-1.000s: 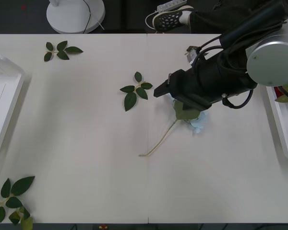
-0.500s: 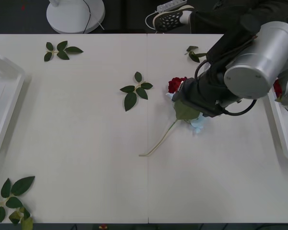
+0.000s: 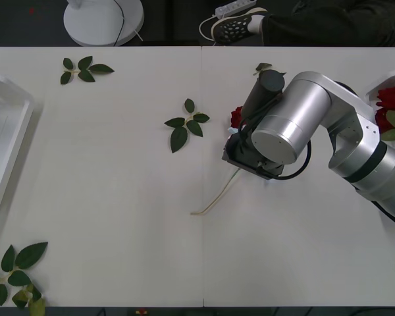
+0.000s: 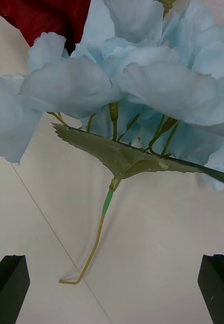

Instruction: Place the red flowers into the right box and the blue flowers into the left box. If a person shows an open palm, hand one flower to the person first, then continue sorting.

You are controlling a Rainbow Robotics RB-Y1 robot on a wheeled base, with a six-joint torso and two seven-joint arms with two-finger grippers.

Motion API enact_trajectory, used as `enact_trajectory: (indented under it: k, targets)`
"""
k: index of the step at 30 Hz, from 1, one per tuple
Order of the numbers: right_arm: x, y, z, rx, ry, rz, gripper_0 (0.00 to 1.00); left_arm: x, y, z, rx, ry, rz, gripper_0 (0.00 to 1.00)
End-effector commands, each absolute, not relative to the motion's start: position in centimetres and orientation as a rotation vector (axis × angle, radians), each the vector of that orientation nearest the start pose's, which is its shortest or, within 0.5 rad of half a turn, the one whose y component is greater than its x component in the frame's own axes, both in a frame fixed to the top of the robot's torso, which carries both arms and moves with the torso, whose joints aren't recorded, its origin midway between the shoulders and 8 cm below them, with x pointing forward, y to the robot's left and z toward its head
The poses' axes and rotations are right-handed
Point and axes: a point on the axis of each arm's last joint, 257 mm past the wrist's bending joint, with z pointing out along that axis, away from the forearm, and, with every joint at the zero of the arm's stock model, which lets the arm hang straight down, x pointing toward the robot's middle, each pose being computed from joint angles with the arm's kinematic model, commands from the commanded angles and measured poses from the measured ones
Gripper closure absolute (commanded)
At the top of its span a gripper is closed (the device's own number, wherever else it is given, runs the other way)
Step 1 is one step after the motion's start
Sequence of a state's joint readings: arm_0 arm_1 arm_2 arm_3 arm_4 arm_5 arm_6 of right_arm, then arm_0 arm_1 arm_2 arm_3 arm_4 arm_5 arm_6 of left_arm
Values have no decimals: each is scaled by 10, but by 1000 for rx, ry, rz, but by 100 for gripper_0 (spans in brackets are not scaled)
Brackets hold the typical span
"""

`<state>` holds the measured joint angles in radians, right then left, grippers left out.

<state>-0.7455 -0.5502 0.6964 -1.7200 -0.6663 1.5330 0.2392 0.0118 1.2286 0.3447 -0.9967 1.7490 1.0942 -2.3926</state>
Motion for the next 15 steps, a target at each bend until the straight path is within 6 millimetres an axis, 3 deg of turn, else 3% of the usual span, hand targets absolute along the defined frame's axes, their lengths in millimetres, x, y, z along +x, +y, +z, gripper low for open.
enact_trajectory:
  k: [1, 6, 11, 13, 15]
  targets:
    - [476, -76, -262, 520, 2668, 261, 2, 394, 660, -151, -4, 2327, -52, 27]
    - [479, -75, -285, 494, 2657, 209, 2, 396, 658, -148, -9, 2313, -61, 19]
    - [482, -73, -294, 506, 2660, 190, 2, 398, 656, -146, -8, 2301, -76, 8]
    - [484, -71, -297, 511, 2657, 188, 2, 400, 650, -143, -5, 2290, -99, 1]
    - [486, -68, -300, 513, 2654, 194, 2, 403, 640, -139, 11, 2280, -135, 0]
